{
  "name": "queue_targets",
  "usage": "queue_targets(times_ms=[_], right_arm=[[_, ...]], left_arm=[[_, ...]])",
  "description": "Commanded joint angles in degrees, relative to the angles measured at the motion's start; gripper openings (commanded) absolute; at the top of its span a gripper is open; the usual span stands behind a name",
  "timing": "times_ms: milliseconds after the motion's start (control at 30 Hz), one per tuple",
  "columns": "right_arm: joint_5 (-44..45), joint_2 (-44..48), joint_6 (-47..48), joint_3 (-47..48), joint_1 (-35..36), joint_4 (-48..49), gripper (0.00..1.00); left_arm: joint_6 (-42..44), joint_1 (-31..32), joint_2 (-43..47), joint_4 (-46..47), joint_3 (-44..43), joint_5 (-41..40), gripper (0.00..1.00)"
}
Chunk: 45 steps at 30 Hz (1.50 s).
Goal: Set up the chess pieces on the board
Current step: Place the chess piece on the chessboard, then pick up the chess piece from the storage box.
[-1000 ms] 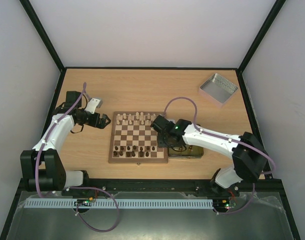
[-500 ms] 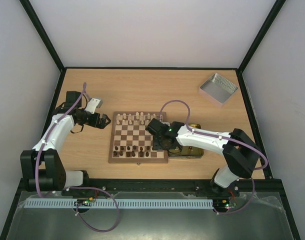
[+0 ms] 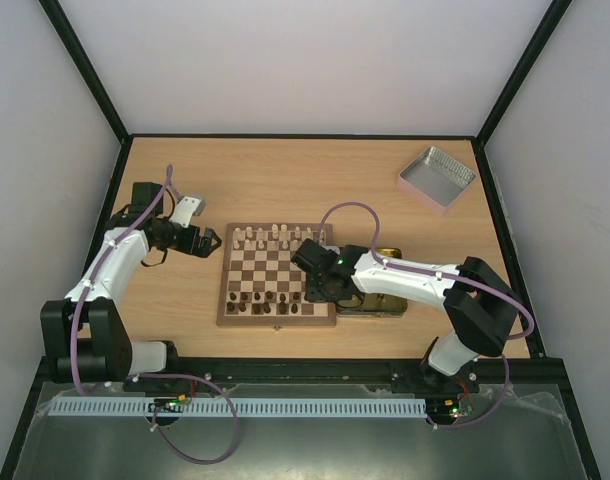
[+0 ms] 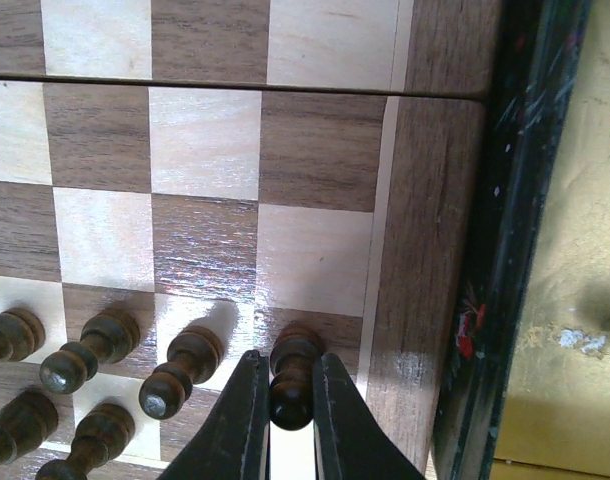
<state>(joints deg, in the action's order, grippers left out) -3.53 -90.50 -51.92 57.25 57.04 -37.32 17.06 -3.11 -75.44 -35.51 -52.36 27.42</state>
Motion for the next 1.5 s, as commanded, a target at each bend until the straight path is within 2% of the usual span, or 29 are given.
queue_targets(times_ms=[0, 233, 400, 667, 833, 967, 1233, 1467], right_arm=[[1.15, 0.02, -0.89, -0.95, 0.45, -0.85, 0.06], [0.66, -0.15, -0.92, -1.23, 0.61, -0.27, 0.07], [0.54, -0.25, -0.9, -0.92, 0.57, 0.12, 0.16], [0.63, -0.54, -1.1, -0.91, 0.55, 0.55, 0.18], [1.69, 0.08, -1.33, 0.25, 0.56, 0.06, 0.25], [5.74, 1.29, -1.43, 2.62, 0.35, -2.83, 0.28], [11.3, 9.48, -0.72, 1.69, -7.14, -7.83, 0.29], [9.57, 13.29, 1.04, -5.12, -11.78, -8.62, 0.3]], left_arm=[[-0.1, 0.3, -0.01, -0.47, 0.41, 0.46, 0.99], [-0.07, 0.3, 0.03, -0.4, 0.42, 0.46, 0.99], [-0.05, 0.3, 0.03, -0.41, 0.42, 0.49, 0.99], [0.01, 0.3, 0.03, -0.47, 0.46, 0.6, 0.99], [0.0, 0.3, 0.11, -0.53, 0.41, 0.54, 0.99], [0.0, 0.31, 0.08, -0.53, 0.41, 0.6, 0.99], [-0.01, 0.3, -0.14, -0.49, 0.37, 0.62, 0.99], [0.12, 0.39, -0.41, -0.56, 0.33, 0.64, 0.99]])
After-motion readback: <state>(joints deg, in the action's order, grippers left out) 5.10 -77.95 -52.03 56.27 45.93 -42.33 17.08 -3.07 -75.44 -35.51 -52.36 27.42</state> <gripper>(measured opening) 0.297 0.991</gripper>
